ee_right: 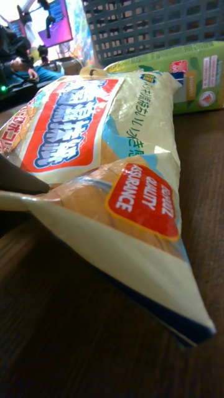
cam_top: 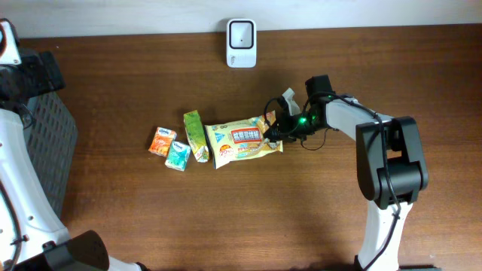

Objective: Scan the item barcode

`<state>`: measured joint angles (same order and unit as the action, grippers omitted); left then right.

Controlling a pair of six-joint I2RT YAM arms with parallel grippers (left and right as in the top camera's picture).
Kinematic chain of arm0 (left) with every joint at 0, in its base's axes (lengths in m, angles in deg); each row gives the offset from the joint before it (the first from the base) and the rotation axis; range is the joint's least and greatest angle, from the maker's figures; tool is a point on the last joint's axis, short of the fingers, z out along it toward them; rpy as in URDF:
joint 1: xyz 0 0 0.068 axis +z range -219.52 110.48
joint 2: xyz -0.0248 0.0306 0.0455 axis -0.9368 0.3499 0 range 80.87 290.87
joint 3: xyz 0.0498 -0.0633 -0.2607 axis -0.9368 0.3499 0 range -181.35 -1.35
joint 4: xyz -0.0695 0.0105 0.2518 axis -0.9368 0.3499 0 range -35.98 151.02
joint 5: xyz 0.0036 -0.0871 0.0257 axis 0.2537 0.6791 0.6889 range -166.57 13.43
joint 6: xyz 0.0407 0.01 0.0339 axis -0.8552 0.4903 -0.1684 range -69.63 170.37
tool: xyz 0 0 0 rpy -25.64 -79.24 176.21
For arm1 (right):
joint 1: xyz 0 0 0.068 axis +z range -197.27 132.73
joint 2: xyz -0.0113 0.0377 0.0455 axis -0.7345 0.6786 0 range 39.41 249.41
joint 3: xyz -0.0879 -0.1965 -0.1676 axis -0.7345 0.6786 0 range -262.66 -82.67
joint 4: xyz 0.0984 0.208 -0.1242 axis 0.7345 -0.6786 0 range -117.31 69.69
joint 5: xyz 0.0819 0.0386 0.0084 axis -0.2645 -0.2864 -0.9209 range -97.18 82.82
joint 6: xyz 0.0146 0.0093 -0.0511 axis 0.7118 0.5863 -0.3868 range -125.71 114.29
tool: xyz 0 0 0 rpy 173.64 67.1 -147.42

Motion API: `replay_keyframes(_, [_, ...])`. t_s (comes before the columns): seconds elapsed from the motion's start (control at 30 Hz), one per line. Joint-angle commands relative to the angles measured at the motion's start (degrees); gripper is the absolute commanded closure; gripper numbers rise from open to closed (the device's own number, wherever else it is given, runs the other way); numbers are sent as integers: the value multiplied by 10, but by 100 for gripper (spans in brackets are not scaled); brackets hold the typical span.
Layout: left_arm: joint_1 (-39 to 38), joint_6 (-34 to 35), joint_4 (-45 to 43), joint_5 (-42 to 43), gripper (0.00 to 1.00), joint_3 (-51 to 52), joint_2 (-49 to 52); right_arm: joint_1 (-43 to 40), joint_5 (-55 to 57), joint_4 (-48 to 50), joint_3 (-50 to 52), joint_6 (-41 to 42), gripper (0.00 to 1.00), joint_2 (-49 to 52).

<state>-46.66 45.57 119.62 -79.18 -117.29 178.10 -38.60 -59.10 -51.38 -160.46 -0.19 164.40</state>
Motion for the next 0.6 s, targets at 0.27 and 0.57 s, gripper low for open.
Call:
replay_keyframes(0.27, [2,-7,1,-2,1,-7,-3,-33,349,-133,-4,29,96,-260])
replay_keyframes(0.57, [2,-7,1,-2,1,-7,-3,156,940,-311,-10,163,96,-254])
